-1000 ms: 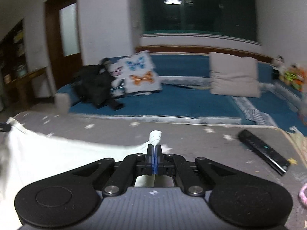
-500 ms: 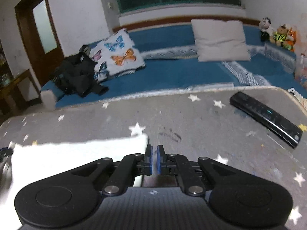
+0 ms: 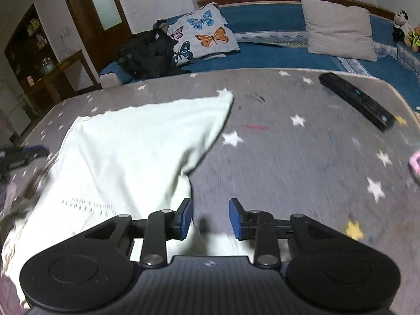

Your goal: Fold clothes

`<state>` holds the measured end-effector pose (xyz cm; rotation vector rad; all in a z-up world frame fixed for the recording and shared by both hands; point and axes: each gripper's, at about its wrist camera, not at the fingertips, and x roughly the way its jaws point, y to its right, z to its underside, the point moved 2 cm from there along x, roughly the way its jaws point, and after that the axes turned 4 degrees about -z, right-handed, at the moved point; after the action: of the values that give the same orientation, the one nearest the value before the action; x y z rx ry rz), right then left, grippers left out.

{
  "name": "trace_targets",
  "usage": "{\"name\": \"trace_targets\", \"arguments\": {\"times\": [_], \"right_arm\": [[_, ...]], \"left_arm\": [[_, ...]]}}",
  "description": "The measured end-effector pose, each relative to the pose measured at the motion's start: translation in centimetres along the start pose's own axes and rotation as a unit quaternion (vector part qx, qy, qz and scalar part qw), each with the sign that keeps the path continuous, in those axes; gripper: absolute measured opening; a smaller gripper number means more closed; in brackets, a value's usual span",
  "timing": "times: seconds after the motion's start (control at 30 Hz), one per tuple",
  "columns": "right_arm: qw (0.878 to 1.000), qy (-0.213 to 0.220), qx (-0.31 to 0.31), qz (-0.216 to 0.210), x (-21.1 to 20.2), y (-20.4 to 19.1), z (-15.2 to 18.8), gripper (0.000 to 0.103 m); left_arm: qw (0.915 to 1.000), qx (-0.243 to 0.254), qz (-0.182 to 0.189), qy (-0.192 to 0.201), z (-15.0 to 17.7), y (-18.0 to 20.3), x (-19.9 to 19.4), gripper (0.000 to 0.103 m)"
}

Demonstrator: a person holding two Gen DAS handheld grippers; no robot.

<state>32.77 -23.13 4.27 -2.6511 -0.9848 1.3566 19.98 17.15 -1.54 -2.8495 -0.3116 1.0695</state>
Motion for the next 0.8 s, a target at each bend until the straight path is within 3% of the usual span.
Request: {"name": "trace_targets", "arguments": {"times": [0.27, 0.37, 0.57, 0.7, 0.8], "right_arm": [[1.0, -0.007, 0.009, 0.029, -0.8, 0.9, 1.8, 0.032], [0.999, 0.013, 0.019, 0.025, -2.5, 1.2, 0.8, 0.032], [0.994, 0.001, -0.028, 0.106, -5.0, -0.1, -0.2, 0.033], [0.997, -0.023, -0.006, 0.067, -3.1, -0.2, 0.8, 0.034], [0.997, -0.031, 0.008, 0.064, -1.1, 0.2, 1.6, 0.037]], "left_arm": [[0.9999, 0.001, -0.001, -0.017, 5.2, 0.3, -3.9, 0.025], [0.9998, -0.006, -0.004, -0.019, 6.0, 0.0, -4.6, 0.027], [0.9999, -0.012, -0.007, -0.01, 6.3, -0.3, -5.5, 0.027], [0.9998, -0.015, -0.01, -0.002, 6.6, -0.6, -6.1, 0.027], [0.9998, -0.017, -0.013, 0.004, 6.9, -0.8, -6.6, 0.027]]}}
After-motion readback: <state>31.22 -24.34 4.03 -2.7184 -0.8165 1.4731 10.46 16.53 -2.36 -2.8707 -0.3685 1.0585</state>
